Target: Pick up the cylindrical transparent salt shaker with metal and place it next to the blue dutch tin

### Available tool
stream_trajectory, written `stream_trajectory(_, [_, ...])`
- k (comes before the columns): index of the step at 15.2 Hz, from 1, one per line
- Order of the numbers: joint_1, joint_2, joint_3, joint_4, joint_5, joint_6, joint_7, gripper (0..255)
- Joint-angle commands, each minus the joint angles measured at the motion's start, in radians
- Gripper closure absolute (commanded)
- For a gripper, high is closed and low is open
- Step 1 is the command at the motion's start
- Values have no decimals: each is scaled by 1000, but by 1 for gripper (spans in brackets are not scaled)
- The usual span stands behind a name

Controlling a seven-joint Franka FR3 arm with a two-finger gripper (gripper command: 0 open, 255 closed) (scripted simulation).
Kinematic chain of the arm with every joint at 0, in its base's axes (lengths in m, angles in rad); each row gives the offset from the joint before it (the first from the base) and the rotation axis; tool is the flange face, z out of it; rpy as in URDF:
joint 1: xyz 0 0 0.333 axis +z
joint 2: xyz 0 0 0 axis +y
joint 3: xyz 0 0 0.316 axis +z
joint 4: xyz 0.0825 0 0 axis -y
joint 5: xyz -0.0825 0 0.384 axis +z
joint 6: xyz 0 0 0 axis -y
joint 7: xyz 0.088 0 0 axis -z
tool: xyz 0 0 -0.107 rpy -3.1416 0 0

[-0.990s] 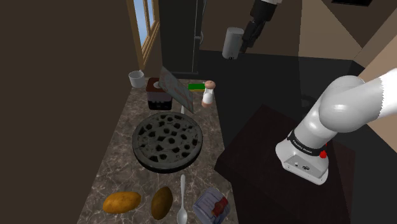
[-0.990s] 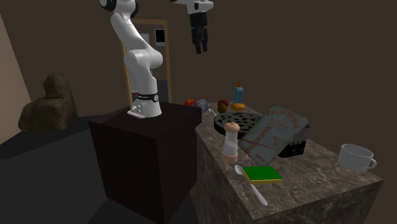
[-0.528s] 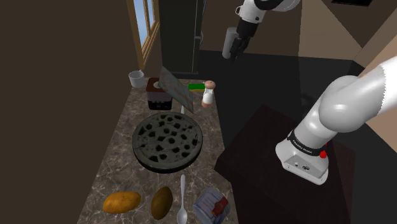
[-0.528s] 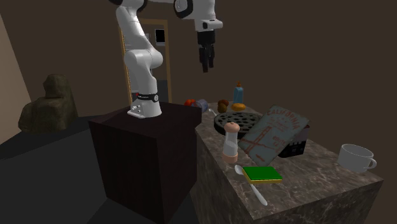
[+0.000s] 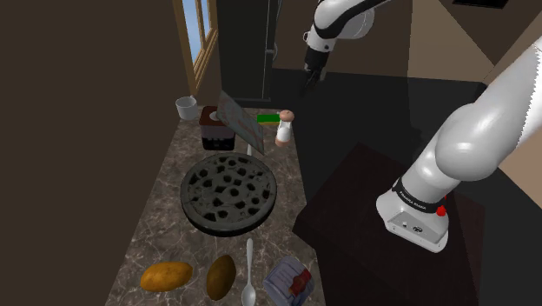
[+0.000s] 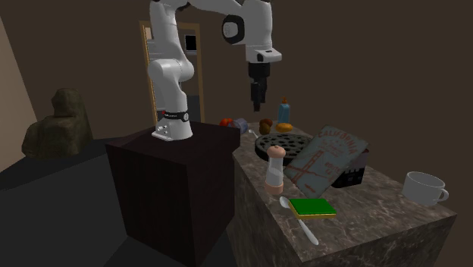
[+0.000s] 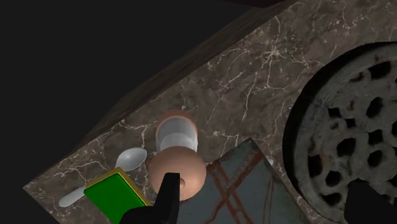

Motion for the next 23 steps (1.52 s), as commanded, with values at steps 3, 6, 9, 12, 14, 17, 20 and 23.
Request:
stream_trajectory(3, [-5,158,-14,67,47,63,-66,0])
stream_trajectory(6, [-16,282,-15,137,87,95,-113,0])
stream_trajectory(9, [-34,405,-9,217,123,116,-155,0])
stream_trajectory(12, [-41,461,0,239,142,142,-172,0])
stream_trajectory(14, [-42,480,5,235,151,165,-178,0])
stream_trajectory(17, [-44,509,14,231,166,197,-188,0])
stream_trajectory(20, [-44,515,16,231,169,203,-190,0])
stream_trajectory(23, [-44,515,16,231,169,203,-190,0])
